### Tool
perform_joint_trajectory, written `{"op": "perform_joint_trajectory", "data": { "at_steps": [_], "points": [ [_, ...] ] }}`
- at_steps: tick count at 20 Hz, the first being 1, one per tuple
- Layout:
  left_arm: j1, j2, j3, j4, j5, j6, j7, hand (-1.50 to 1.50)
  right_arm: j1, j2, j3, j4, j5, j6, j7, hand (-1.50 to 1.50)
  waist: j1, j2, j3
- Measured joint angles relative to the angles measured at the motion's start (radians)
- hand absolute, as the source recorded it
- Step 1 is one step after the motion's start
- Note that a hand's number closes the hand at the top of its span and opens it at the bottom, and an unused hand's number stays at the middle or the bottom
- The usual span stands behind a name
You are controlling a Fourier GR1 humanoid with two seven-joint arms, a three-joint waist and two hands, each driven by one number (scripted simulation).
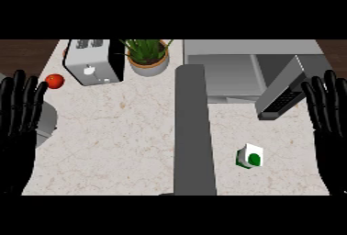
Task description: Pick up the milk, place it into the microwave and close the microwave
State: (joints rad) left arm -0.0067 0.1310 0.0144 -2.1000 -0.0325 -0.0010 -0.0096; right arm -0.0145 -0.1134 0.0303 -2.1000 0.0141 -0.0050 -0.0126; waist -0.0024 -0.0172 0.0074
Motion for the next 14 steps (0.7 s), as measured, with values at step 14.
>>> {"op": "perform_joint_trajectory", "data": {
  "at_steps": [14],
  "points": [
    [0.141,-0.111,-0.080,0.025,0.096,0.067,-0.044,-1.50,0.442,0.033,0.141,-0.315,-0.007,0.086,-0.031,-1.50,-0.006,0.013,-0.007]
  ]
}}
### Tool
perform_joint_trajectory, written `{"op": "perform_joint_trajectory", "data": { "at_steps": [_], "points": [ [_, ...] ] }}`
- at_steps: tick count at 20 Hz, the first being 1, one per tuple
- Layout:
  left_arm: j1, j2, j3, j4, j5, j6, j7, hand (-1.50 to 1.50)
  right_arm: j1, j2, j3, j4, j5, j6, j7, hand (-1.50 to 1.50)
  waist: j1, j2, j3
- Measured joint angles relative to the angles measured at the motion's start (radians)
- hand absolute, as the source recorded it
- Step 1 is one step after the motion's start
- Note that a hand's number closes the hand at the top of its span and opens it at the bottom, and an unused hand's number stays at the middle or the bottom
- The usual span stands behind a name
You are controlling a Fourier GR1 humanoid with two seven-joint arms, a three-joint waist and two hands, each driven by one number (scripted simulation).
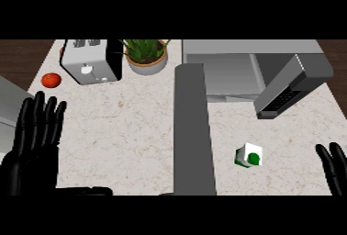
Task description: Pick up the milk, place it into the microwave and close the microwave
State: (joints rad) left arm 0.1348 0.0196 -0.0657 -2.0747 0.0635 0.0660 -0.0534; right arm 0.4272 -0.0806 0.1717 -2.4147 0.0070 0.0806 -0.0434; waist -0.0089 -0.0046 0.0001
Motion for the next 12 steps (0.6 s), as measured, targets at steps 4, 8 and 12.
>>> {"op": "perform_joint_trajectory", "data": {
  "at_steps": [4,8,12],
  "points": [
    [0.139,0.002,-0.005,-0.068,0.043,-0.045,-0.042,-1.50,0.127,0.021,0.079,-0.031,0.058,0.001,-0.057,-1.50,0.004,-0.001,0.000],
    [0.275,0.003,-0.015,-0.132,0.070,-0.087,-0.089,-1.50,0.212,0.026,0.129,-0.025,0.095,-0.010,-0.128,-1.50,0.005,-0.001,0.000],
    [0.354,0.012,-0.004,-0.168,0.101,-0.126,-0.120,-1.50,0.219,0.033,0.150,0.022,0.167,-0.039,-0.177,-1.50,0.009,0.000,0.000]
  ]
}}
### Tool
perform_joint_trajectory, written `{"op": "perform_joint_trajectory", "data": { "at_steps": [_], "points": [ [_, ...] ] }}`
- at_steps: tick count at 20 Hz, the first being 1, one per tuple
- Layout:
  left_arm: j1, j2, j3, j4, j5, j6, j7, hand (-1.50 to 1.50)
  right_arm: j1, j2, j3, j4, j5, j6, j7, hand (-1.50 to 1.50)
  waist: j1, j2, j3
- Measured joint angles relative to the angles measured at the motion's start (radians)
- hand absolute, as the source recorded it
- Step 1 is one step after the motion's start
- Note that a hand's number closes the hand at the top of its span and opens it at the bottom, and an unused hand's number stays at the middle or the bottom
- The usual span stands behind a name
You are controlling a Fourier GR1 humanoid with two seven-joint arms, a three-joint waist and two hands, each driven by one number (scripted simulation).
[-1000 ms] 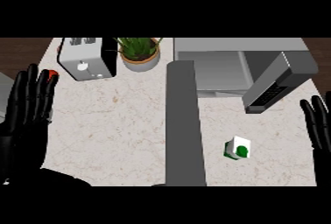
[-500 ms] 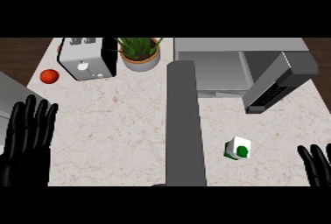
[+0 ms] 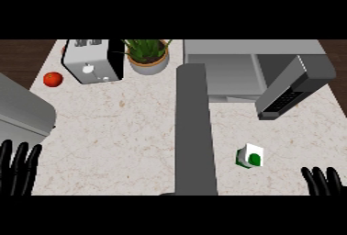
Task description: Pick up the milk, place it into the microwave and close the microwave
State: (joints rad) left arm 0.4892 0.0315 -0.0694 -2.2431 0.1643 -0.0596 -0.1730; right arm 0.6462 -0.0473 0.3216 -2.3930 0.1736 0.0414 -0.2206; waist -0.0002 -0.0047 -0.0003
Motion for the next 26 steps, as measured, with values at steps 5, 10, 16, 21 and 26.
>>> {"op": "perform_joint_trajectory", "data": {
  "at_steps": [5,10,16,21,26],
  "points": [
    [0.091,0.006,0.027,-0.016,0.031,-0.053,-0.061,-1.50,0.001,0.014,0.035,0.050,0.085,-0.046,-0.039,-1.50,0.003,0.001,0.000],
    [0.186,0.020,0.074,-0.027,0.089,-0.129,-0.126,-1.50,-0.067,0.034,0.019,0.179,0.116,-0.102,-0.071,-1.50,0.009,0.002,0.000],
    [0.282,0.007,0.087,-0.031,0.087,-0.195,-0.197,-1.50,-0.146,0.024,-0.038,0.293,0.111,-0.116,-0.097,-1.50,0.010,0.003,0.000],
    [0.312,0.000,0.129,0.001,0.095,-0.238,-0.250,-1.50,-0.237,0.018,-0.098,0.410,0.107,-0.124,-0.112,-1.50,0.010,0.003,0.000],
    [0.325,-0.007,0.147,-0.023,0.109,-0.260,-0.241,-1.50,-0.323,0.021,-0.149,0.545,0.126,-0.154,-0.138,-1.50,0.009,0.004,0.000]
  ]
}}
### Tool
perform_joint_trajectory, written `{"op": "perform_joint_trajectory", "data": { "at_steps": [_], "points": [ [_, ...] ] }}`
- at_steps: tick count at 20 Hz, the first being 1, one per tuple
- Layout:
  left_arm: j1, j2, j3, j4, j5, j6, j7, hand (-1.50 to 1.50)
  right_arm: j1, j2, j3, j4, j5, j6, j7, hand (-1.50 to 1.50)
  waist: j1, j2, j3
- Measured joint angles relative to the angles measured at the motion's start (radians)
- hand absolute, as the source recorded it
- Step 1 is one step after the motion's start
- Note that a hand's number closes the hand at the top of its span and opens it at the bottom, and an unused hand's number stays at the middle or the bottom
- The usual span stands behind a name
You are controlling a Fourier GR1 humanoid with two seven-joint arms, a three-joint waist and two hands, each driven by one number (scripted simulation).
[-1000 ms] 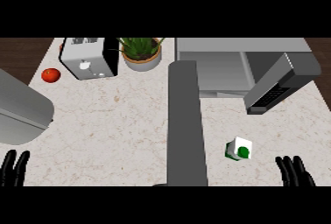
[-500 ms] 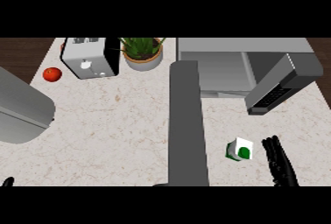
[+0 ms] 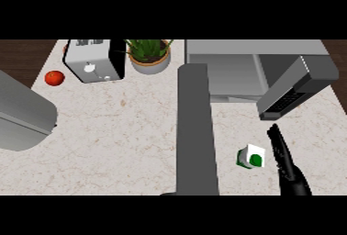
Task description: Pick up the milk, place it into the microwave and close the microwave
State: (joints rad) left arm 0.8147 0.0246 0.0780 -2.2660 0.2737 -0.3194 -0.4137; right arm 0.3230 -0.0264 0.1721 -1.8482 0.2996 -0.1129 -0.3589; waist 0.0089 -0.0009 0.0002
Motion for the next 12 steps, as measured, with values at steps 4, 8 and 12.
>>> {"op": "perform_joint_trajectory", "data": {
  "at_steps": [4,8,12],
  "points": [
    [0.029,0.003,0.040,0.004,0.029,-0.041,-0.021,-1.50,-0.064,-0.002,-0.067,0.117,-0.013,-0.025,-0.038,-1.50,0.002,0.000,0.000],
    [0.035,-0.001,0.053,0.022,0.029,-0.065,-0.040,-1.50,-0.131,-0.008,-0.122,0.251,-0.021,-0.044,-0.094,-1.50,0.002,0.000,0.000],
    [0.031,0.000,0.088,0.025,0.055,-0.087,-0.030,-1.50,-0.173,-0.029,-0.168,0.368,-0.043,-0.035,-0.157,-1.50,0.001,0.000,0.000]
  ]
}}
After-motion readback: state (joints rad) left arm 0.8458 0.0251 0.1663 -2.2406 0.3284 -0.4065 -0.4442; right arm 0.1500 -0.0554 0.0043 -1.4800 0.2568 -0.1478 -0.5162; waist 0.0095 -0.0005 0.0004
